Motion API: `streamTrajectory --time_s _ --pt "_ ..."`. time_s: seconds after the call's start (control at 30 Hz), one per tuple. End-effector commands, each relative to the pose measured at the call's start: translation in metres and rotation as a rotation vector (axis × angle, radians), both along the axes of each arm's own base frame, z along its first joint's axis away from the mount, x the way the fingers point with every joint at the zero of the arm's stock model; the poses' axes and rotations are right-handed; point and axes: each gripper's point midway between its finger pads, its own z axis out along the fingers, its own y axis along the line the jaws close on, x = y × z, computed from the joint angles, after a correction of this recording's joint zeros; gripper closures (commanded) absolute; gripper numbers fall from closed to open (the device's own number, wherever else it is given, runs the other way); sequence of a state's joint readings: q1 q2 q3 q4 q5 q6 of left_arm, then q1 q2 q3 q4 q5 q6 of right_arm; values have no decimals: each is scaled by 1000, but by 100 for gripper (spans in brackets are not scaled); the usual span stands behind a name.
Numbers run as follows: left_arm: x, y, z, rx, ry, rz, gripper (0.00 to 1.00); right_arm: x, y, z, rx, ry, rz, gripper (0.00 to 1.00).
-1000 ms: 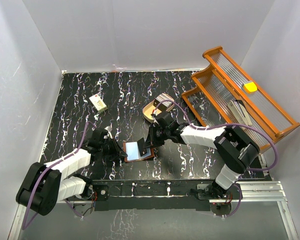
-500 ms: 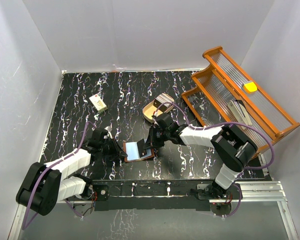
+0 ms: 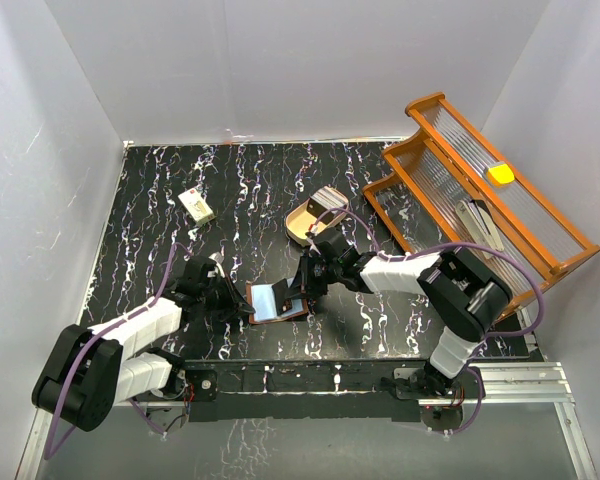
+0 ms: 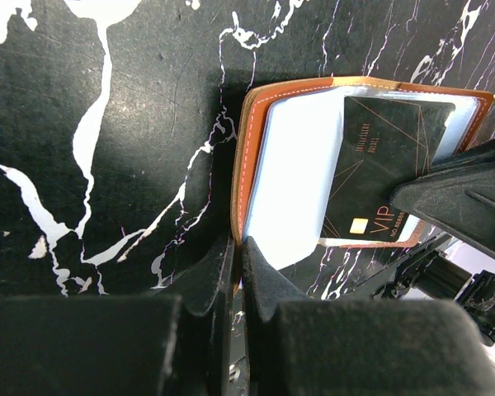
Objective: Put the credit cards into the card holder
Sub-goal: Insert the credit card into the card holder.
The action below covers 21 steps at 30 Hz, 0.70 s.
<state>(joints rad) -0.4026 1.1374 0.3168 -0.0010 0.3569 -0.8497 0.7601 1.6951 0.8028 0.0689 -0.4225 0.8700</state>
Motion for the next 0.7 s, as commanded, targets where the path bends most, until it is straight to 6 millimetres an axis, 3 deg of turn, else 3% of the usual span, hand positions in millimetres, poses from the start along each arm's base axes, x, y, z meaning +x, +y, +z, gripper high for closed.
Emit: streamTrajectory --time_s 0.0,0.4,0.57,0.67 --pt "-10 4 -6 18 40 -4 100 0 7 1 43 2 -3 100" --pt "-12 3 -5 5 38 -2 100 4 3 0 45 -5 -51 100" --pt "-13 3 -5 -1 39 2 100 5 1 -7 24 -4 -62 94" --pt "-14 2 -5 -5 42 3 100 4 -3 -11 3 -1 -66 85"
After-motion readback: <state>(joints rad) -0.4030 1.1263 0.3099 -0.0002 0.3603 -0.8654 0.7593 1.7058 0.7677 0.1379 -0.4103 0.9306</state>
